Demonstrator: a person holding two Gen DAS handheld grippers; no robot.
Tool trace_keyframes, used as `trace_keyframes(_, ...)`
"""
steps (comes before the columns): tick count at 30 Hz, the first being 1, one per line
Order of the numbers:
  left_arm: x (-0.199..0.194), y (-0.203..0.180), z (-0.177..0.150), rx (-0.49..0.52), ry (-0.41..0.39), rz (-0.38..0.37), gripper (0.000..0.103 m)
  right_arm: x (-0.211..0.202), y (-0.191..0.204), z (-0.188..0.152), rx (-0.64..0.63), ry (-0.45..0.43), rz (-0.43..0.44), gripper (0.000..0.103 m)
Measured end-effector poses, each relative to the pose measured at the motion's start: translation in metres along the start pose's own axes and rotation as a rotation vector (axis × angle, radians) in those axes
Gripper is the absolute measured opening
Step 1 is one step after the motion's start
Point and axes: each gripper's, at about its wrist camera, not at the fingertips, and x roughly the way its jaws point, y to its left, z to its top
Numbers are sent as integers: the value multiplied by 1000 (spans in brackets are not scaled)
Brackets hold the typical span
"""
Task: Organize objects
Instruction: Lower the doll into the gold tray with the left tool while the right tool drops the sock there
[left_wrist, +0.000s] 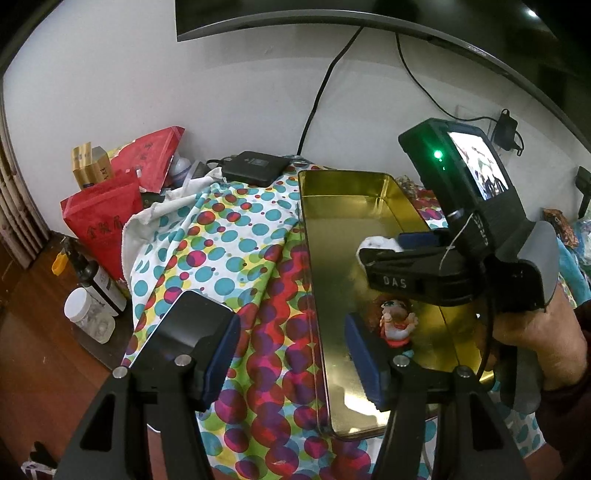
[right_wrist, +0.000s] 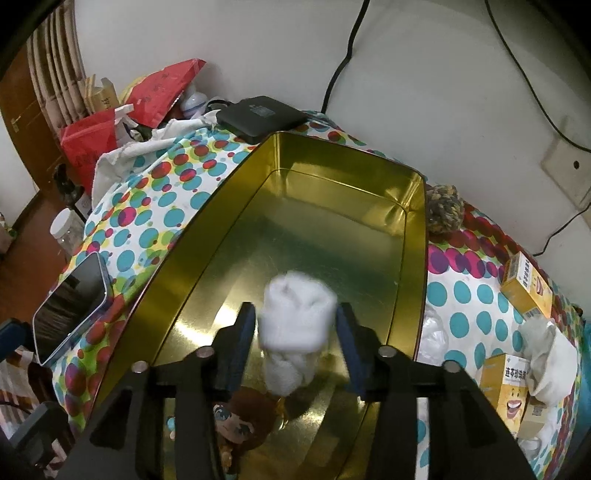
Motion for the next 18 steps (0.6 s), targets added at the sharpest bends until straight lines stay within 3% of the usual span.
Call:
trace_keyframes(1, 0, 0, 0, -1, 0, 3, 60, 0, 1, 0, 1, -3, 1, 57)
trace_keyframes(8, -2, 1, 1, -7, -6, 4, 60, -3, 4, 1, -2, -16, -21, 67)
trace_keyframes(18, -17, -8, 6, -3, -32, 5, 60, -28, 8, -3, -46, -76, -49, 90)
